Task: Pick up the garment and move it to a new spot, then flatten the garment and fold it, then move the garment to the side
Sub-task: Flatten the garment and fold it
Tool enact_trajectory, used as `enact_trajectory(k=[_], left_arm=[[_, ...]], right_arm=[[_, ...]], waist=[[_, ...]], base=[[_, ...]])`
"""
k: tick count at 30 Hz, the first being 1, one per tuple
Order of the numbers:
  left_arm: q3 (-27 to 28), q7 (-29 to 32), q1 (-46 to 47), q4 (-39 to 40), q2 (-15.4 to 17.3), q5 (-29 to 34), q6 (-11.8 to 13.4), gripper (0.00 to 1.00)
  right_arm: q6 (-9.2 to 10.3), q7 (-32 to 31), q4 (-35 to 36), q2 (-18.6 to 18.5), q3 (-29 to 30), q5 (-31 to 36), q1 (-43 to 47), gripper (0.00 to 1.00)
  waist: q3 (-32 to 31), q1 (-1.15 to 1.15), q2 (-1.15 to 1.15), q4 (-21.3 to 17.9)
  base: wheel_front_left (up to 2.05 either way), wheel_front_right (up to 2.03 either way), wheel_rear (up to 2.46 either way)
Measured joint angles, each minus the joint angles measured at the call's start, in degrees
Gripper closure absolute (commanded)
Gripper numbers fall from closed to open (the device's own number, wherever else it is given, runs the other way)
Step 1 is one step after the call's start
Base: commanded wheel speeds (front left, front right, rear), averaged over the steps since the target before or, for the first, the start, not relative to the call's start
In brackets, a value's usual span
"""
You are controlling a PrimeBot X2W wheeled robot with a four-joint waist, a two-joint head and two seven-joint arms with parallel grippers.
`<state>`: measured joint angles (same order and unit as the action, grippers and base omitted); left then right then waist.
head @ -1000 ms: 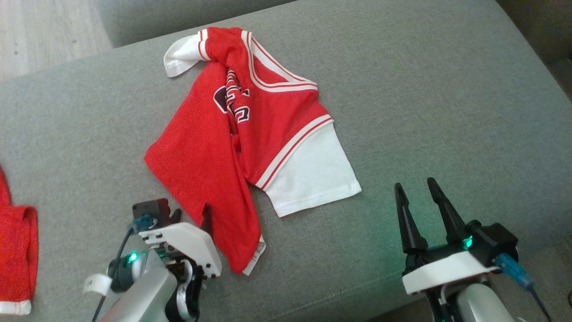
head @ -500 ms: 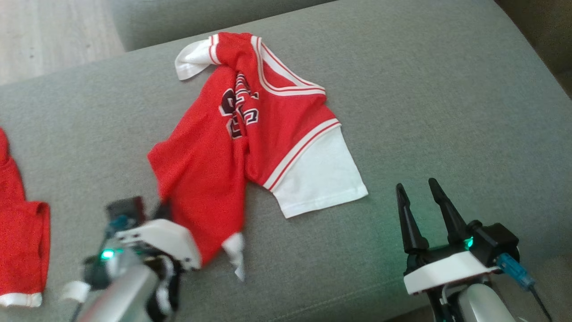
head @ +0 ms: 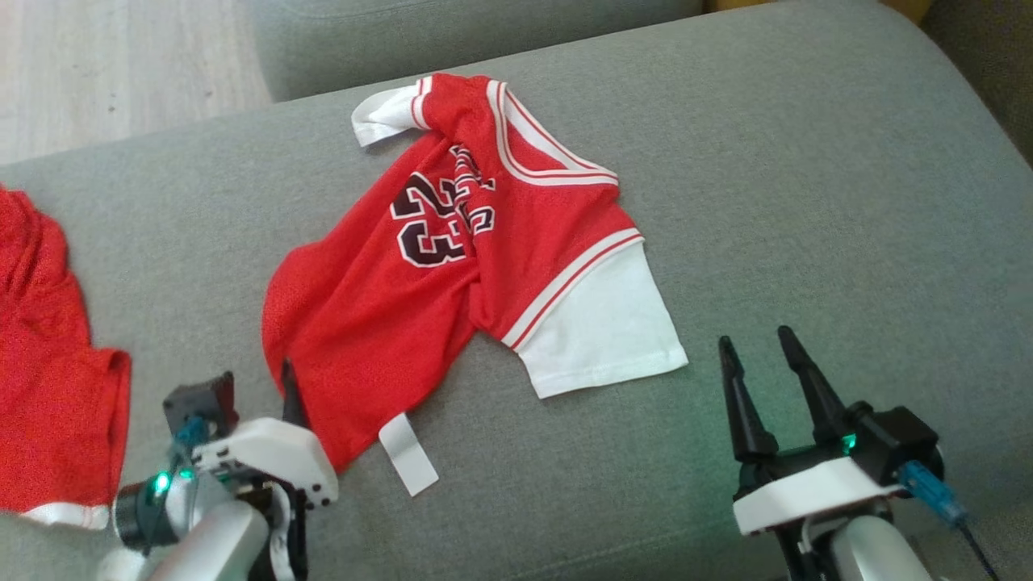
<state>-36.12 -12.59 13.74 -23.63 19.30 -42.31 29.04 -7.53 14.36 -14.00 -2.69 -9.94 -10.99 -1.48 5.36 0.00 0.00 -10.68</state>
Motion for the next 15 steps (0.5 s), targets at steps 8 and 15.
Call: enact_trajectory(k=[8,15], left_arm=[[3.61,-1.65,-6.44,12.69,-2.2,8.89,0.29,0.0],[8.83,-1.7,-14.23,15.9,-6.44,17.46,-4.98,0.0]], right_arm=[[0.0,0.0,2.48,-0.12,3.63,1.59,1.54,0.0],[0.0,0.0,3.38,-1.44,5.94,4.17,2.63,0.0]], waist=[[-0.48,0.0,0.0,2.56],[-1.48,0.0,0.0,5.5]], base=[[0.0,0.0,0.0],[0.0,0.0,0.0]])
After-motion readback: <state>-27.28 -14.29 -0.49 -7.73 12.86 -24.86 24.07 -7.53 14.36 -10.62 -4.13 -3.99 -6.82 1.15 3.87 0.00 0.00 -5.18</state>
